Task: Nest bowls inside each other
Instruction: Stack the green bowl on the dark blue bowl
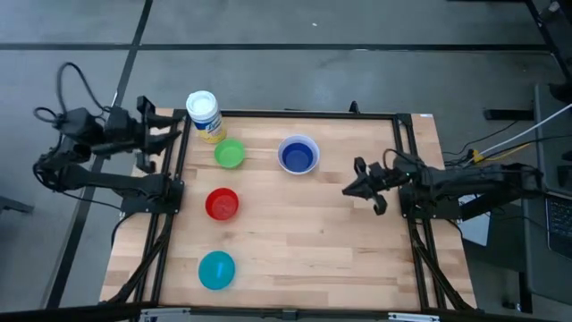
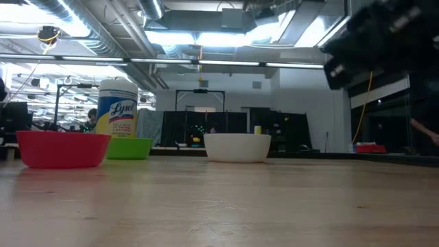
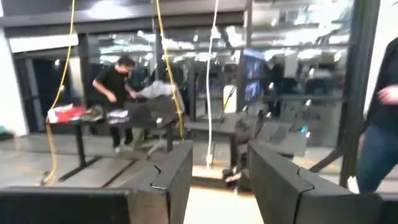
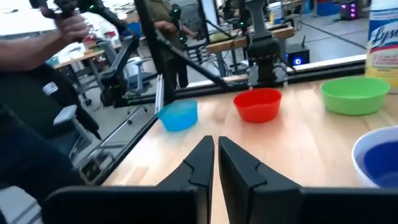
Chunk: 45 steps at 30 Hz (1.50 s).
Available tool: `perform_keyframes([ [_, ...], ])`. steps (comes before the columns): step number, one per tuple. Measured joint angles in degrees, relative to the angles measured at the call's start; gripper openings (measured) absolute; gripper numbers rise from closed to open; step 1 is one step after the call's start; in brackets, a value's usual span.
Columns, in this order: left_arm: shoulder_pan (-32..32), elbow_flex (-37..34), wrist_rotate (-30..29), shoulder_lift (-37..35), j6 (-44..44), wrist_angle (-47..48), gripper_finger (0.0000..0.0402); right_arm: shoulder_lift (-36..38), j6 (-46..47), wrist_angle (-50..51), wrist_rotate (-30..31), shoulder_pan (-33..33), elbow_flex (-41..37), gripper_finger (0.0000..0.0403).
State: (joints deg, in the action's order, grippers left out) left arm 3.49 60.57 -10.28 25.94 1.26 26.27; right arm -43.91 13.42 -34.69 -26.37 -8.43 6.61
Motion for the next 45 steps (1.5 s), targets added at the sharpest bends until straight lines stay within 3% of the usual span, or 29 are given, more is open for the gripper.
perform_keyframes([
  [4,0.0,-7.7,-2.2,-1.4,-1.0,1.8,0.0140,2.7,-0.5,-5.4,0.1,0.0,-6.0,0.0028],
  [8,0.0,-18.8,-4.9,-5.9,-3.4,-2.2,0.0123,4.5,-2.9,-2.0,0.0,0.0,-5.7,0.0029],
  [11,0.0,-25.3,-8.9,-7.3,-5.9,2.8,0.0109,4.3,-3.9,2.6,0.0,0.0,-5.8,0.0029],
  [14,0.0,-29.5,-8.9,-4.7,-7.4,4.0,0.0100,4.4,-3.2,4.0,0.0,0.9,-5.8,0.0029],
  [20,1.7,-30.1,-10.4,5.2,-6.5,7.4,0.0105,4.4,0.4,5.8,1.5,3.5,-5.8,0.0029],
  [23,4.6,-28.7,-8.6,10.6,-7.1,7.8,0.0115,4.4,2.1,6.1,2.4,4.8,-5.8,0.0029],
  [27,10.6,-28.5,1.6,19.2,-9.0,8.6,0.0125,4.4,3.6,6.1,4.6,6.6,-5.8,0.0029],
  [31,16.1,-28.5,8.1,28.3,-7.3,6.6,0.0129,4.4,4.2,6.1,6.8,8.2,-5.8,0.0029],
  [38,23.3,-28.4,12.0,37.3,-2.6,-4.2,0.0129,4.3,6.6,6.2,8.3,9.6,-5.8,0.0030],
  [45,26.0,-28.4,15.7,43.7,-2.9,-6.4,0.0130,4.3,7.4,6.5,9.1,11.2,-5.8,0.0030],
])
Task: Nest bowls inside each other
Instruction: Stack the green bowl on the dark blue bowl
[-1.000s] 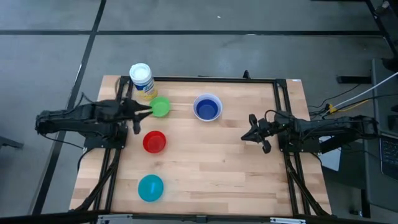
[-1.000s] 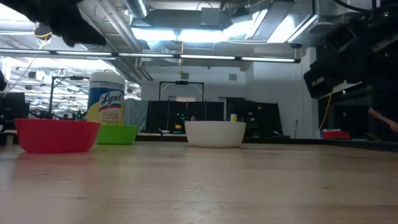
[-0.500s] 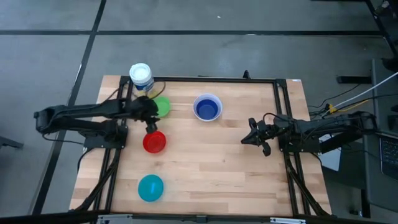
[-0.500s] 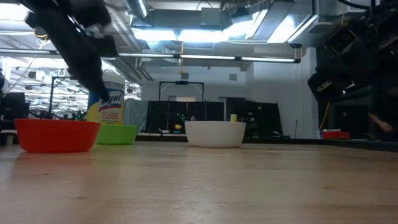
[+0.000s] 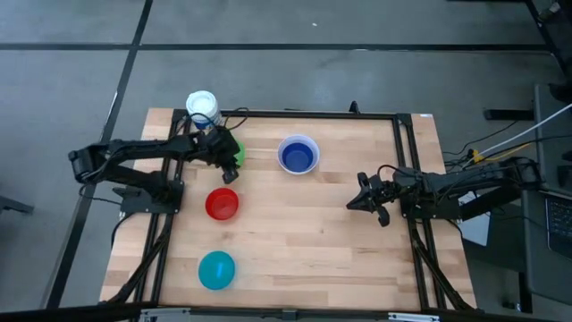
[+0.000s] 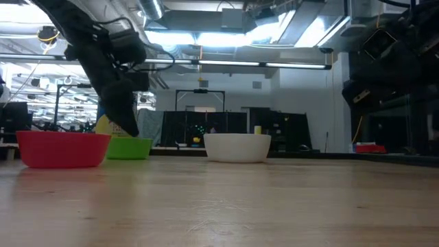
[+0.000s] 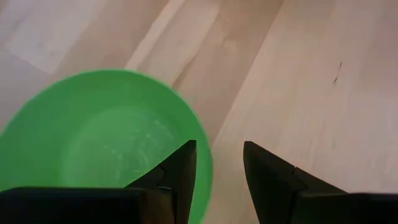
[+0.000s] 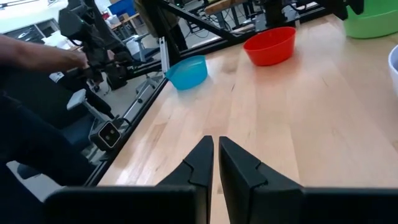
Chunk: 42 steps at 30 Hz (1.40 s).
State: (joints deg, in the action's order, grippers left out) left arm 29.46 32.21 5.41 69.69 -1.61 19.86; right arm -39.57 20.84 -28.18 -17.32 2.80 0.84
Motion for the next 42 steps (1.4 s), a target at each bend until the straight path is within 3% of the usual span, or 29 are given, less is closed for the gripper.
perform_keyframes([
  [6,-0.1,0.0,0.0,4.1,-0.3,-2.0,0.0130,0.0,0.2,0.0,1.4,1.3,0.0,0.0030],
  [9,-0.2,0.0,-3.8,6.5,-2.3,-2.1,0.0121,0.0,0.2,0.0,2.0,2.1,0.0,0.0030],
  [11,-0.5,0.0,-4.6,7.7,-2.6,-2.7,0.0088,0.0,0.3,0.0,2.6,2.8,0.0,0.0030],
  [13,-1.2,0.0,-4.1,8.3,-2.6,-6.1,0.0032,0.0,0.8,0.0,3.0,3.5,0.0,0.0030],
  [17,-4.3,1.6,-3.5,7.9,-3.2,-15.7,0.0006,0.0,2.1,0.0,3.8,5.0,0.0,0.0030],
  [20,-9.0,7.5,-0.3,8.3,-1.7,-18.5,0.0005,0.0,2.8,0.0,5.4,6.6,0.0,0.0030],
  [26,-16.8,24.0,-2.8,17.5,4.7,-11.8,0.0004,0.0,2.8,0.0,10.1,9.5,0.0,0.0030],
  [34,-15.3,38.3,1.0,35.2,10.0,-9.8,0.0003,0.0,2.8,0.0,14.9,12.0,0.0,0.0030],
  [38,-14.8,41.7,-1.0,38.9,12.8,-9.4,0.0003,0.0,2.9,0.0,16.9,12.9,0.0,0.0029],
  [42,-12.8,42.9,1.2,40.0,10.6,-8.4,0.0020,0.0,3.3,0.0,17.4,13.7,0.0,0.0029],
])
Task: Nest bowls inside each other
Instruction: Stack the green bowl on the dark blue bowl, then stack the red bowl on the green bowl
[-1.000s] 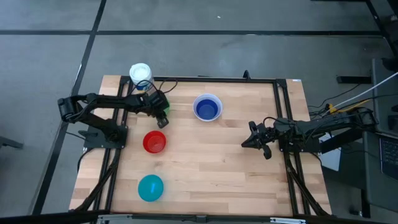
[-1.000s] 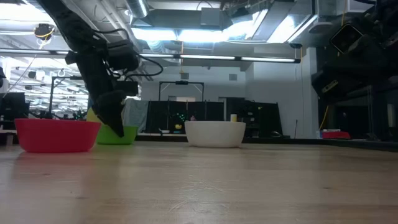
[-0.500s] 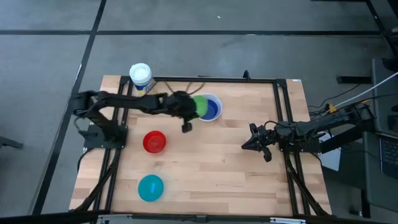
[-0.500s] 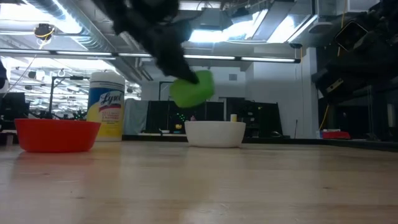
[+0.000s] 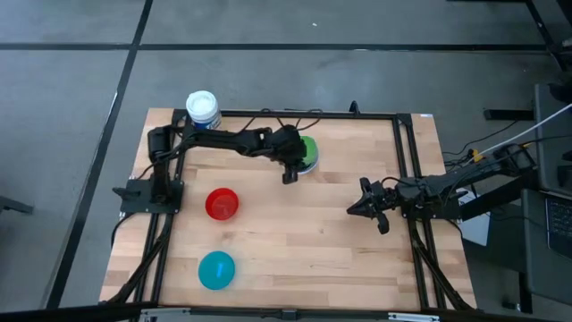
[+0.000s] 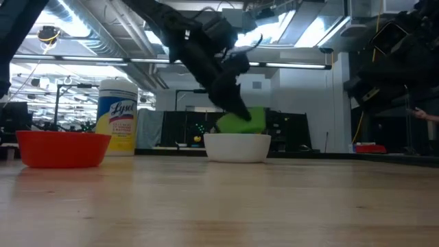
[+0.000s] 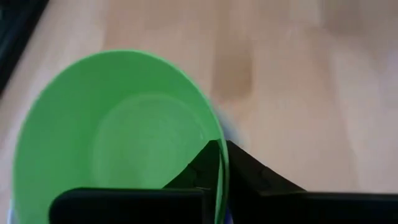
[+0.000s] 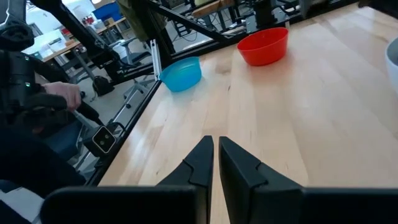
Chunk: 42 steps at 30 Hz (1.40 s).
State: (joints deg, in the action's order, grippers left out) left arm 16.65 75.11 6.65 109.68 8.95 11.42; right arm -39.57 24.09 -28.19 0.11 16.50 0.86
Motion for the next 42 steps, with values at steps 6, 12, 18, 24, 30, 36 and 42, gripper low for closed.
perform_keyframes([
  [6,0.7,-0.1,-0.1,0.1,-1.7,3.4,0.0063,0.0,0.6,0.0,1.4,1.1,0.0,0.0029],
  [12,0.4,-0.2,5.5,-1.4,-4.0,0.9,0.0095,0.0,0.9,0.0,2.5,1.3,0.0,0.0029],
  [18,-4.7,-4.5,-0.2,-12.7,-5.4,10.3,0.0102,0.0,1.9,0.0,2.2,1.7,0.0,0.0029],
  [24,-14.7,-18.3,-9.4,-27.1,-21.7,14.1,0.0088,0.0,1.9,0.0,4.3,3.1,0.0,0.0029],
  [30,-26.2,-25.7,-16.0,-34.8,-41.5,16.0,0.0066,0.0,2.7,0.0,5.1,3.9,0.0,0.0029],
  [36,-35.9,-26.0,-15.0,-35.0,-57.1,25.3,0.0070,0.0,3.6,-0.1,5.5,4.0,0.0,0.0029],
  [42,-39.6,-26.0,-14.5,-35.0,-66.1,30.6,0.0084,0.0,3.6,-0.5,5.5,4.0,0.0,0.0029],
])
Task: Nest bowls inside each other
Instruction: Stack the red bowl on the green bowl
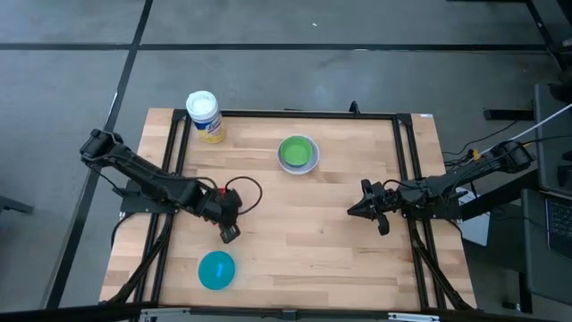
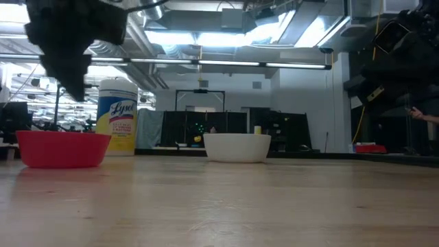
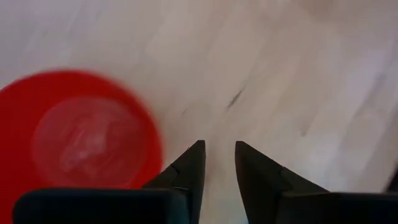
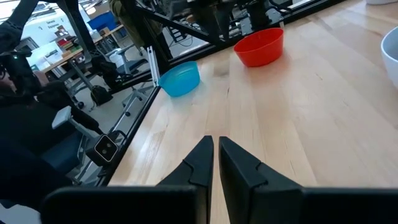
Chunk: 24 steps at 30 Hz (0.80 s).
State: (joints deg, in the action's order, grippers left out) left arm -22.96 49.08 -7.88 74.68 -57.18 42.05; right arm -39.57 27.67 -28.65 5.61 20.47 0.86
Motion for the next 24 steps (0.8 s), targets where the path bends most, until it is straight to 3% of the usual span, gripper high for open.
perform_keyframes([
  [10,-0.3,0.0,-0.1,2.7,-0.7,3.6,0.0092,0.0,-0.4,0.0,0.0,0.0,0.0,0.0029],
  [24,2.1,0.0,-1.2,14.5,2.9,2.3,0.0091,0.0,-0.6,0.0,-0.5,0.0,0.0,0.0029],
])
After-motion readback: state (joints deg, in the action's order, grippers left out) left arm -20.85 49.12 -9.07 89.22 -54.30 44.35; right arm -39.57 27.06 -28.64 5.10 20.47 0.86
